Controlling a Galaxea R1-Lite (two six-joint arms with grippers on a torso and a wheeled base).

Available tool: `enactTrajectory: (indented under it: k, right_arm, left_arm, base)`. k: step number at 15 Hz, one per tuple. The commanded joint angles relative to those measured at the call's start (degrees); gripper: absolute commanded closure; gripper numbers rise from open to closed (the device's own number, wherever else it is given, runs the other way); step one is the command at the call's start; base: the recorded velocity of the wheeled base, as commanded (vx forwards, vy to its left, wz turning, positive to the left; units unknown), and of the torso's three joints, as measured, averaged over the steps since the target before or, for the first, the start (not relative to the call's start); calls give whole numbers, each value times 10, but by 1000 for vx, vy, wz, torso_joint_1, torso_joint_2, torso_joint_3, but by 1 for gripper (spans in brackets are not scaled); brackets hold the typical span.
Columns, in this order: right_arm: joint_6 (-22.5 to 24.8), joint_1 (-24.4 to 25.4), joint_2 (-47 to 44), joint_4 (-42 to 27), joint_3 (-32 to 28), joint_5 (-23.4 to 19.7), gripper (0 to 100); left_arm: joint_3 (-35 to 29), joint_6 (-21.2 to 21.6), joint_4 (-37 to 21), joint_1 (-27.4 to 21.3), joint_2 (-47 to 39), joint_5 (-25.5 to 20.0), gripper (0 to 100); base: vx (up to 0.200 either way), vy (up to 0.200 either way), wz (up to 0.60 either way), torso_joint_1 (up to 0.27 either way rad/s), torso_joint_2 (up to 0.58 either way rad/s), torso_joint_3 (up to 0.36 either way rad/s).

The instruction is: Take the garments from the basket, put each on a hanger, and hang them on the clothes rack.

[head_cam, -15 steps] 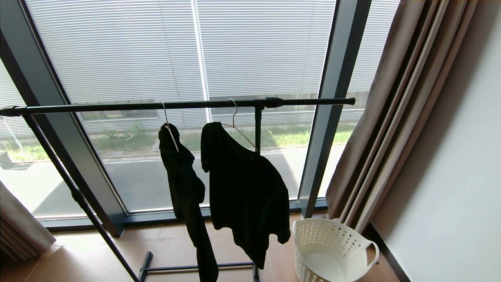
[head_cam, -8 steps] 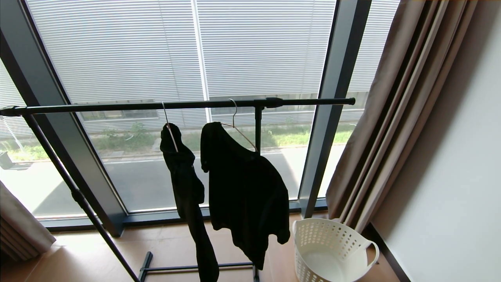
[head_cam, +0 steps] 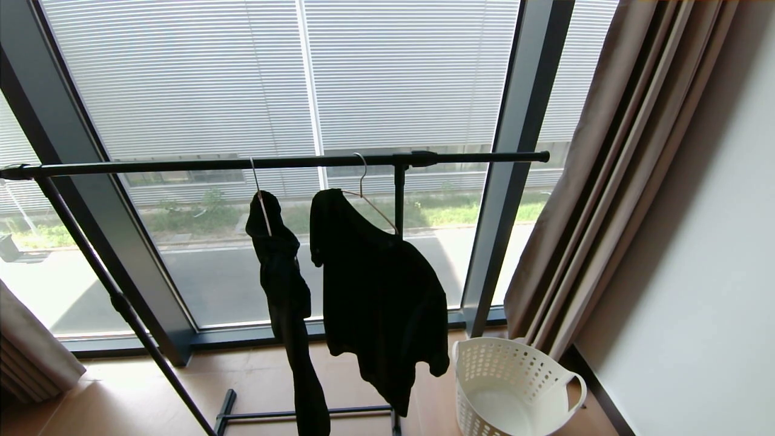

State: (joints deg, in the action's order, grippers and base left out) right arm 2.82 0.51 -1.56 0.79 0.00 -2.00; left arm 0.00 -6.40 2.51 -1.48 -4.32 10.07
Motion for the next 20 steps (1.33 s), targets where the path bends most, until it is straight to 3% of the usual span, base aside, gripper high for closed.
enactTrajectory:
  k: [1,2,4,5,10,15,18,20]
  right_arm:
    - [-1,-3,12,1,0,1,0]
    - [-1,-3,12,-1,0,1,0]
    - [-1,-4,12,1,0,1,0]
    - [-1,-4,12,1,0,0,0]
    - [-23,-4,14,3,0,-3,0]
    - [-21,-4,14,3,0,-3,0]
    - [-18,-4,14,2,0,-3,0]
    - [-17,-4,14,2,0,-3,0]
  left_arm:
    - [0,58,1,15,35,1,0]
    - [0,81,1,15,35,1,0]
    - [0,168,3,15,35,-3,0]
    - [0,182,4,15,35,-4,0]
    - [0,144,3,15,37,-6,0]
    - [0,16,-1,15,36,-13,0]
    - [0,47,-7,15,36,-88,0]
    - [0,110,-19,15,36,-107,0]
  base:
    - [0,0,0,0,0,0]
    - [0,0,0,0,0,0]
    - [0,0,0,0,0,0]
    - [0,0,0,0,0,0]
    - [0,0,0,0,0,0]
    - [0,0,0,0,0,0]
    - [0,0,0,0,0,0]
    - [0,0,0,0,0,0]
